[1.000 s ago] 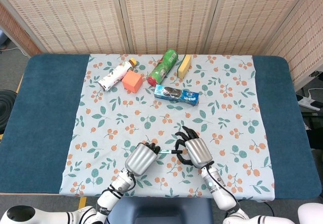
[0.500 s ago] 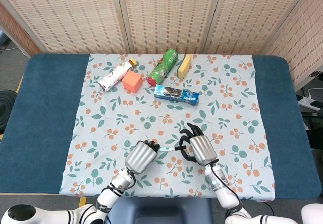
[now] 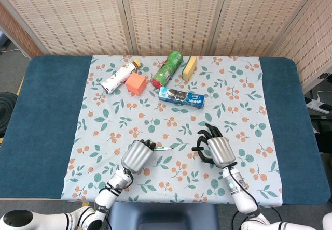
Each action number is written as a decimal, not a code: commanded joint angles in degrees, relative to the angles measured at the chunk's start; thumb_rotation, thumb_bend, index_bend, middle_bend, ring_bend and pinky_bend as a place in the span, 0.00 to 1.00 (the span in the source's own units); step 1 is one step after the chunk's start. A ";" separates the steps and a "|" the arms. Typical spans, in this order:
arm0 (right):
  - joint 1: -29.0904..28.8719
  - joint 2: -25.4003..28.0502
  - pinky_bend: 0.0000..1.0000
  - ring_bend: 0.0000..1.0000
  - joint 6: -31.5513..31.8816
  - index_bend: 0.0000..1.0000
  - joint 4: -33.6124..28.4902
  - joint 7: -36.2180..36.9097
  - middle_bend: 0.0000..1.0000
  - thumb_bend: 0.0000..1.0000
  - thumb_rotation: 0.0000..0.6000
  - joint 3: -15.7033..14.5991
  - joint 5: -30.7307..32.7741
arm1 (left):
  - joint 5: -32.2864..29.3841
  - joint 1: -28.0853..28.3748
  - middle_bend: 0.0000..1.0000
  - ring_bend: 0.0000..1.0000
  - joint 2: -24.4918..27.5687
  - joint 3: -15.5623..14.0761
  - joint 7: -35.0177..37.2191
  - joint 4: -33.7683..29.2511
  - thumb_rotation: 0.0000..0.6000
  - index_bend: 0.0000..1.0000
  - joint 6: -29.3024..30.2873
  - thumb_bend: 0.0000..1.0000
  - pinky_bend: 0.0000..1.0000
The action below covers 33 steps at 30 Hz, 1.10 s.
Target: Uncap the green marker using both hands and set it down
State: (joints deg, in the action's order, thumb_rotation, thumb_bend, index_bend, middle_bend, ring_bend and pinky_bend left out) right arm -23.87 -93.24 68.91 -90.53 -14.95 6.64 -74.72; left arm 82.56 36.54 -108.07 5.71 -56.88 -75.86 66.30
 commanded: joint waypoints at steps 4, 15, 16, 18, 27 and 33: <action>0.74 1.03 0.11 0.05 -3.87 0.79 3.44 2.93 0.24 0.52 1.00 -0.37 4.70 | -1.95 -0.49 0.62 0.69 -0.52 -1.05 5.73 6.26 1.00 0.48 -2.62 0.44 0.95; -0.61 2.16 0.11 0.02 -8.91 0.42 4.06 -0.13 0.17 0.52 1.00 -0.19 9.95 | -3.66 0.25 0.40 0.69 -1.15 -1.30 7.89 9.84 1.00 0.30 -5.51 0.44 0.94; -0.66 2.35 0.11 0.02 -8.72 0.39 3.76 -0.90 0.17 0.52 1.00 -0.25 10.06 | -3.76 0.29 0.38 0.69 -1.06 -1.30 8.01 9.82 1.00 0.29 -5.64 0.44 0.94; -0.76 2.98 0.11 0.00 -8.65 0.29 2.68 -2.53 0.13 0.50 1.00 -0.52 10.56 | -4.28 0.34 0.28 0.68 -0.68 -1.27 8.27 9.45 1.00 0.20 -6.22 0.44 0.94; -0.91 6.78 0.11 0.00 -8.86 0.04 -2.40 -4.94 0.06 0.36 1.00 -0.67 12.43 | -6.75 0.53 0.00 0.67 2.04 -0.68 8.61 4.68 1.00 0.00 -8.15 0.41 0.94; 1.01 12.55 0.10 0.00 -3.61 0.00 -9.13 -5.32 0.03 0.32 1.00 -1.10 8.49 | -5.38 0.38 0.00 0.67 6.20 -0.77 11.09 -2.95 1.00 0.00 -6.72 0.38 0.94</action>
State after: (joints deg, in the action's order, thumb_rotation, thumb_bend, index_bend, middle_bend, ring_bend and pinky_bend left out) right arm -24.04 -83.47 62.26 -96.57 -20.15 5.86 -63.61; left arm 76.33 37.04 -104.47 4.77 -47.54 -74.66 58.67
